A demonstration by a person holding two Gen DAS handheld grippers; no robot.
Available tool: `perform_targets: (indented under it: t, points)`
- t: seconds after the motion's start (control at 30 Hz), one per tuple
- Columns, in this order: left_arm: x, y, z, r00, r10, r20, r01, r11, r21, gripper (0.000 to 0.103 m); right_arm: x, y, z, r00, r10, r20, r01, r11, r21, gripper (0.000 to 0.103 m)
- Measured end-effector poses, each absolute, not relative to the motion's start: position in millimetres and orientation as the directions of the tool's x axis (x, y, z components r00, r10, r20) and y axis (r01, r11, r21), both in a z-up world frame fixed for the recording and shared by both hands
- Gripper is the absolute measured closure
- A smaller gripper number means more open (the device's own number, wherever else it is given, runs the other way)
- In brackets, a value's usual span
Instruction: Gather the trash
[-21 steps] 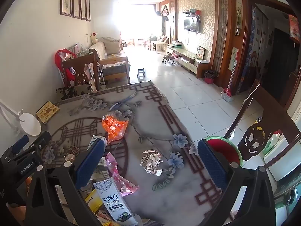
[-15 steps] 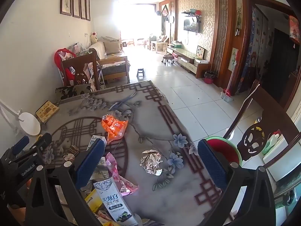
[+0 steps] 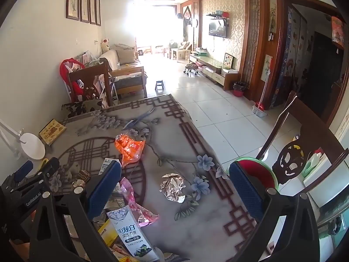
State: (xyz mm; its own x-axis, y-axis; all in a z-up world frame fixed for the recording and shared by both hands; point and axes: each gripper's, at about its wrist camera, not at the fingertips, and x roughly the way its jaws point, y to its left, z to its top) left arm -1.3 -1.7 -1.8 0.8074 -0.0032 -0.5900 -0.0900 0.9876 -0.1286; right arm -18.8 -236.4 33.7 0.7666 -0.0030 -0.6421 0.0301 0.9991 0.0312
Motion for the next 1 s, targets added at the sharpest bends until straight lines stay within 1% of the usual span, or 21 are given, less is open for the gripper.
perform_targets:
  t: [1.0]
  points:
    - [1.4, -1.9, -4.0, 0.802, 0.019, -0.597, -0.101, 0.989, -0.104, 0.004, -16.8, -234.3, 29.1, 0.760, -0.007, -0.649, 0.032, 0.999, 0.027, 0.007]
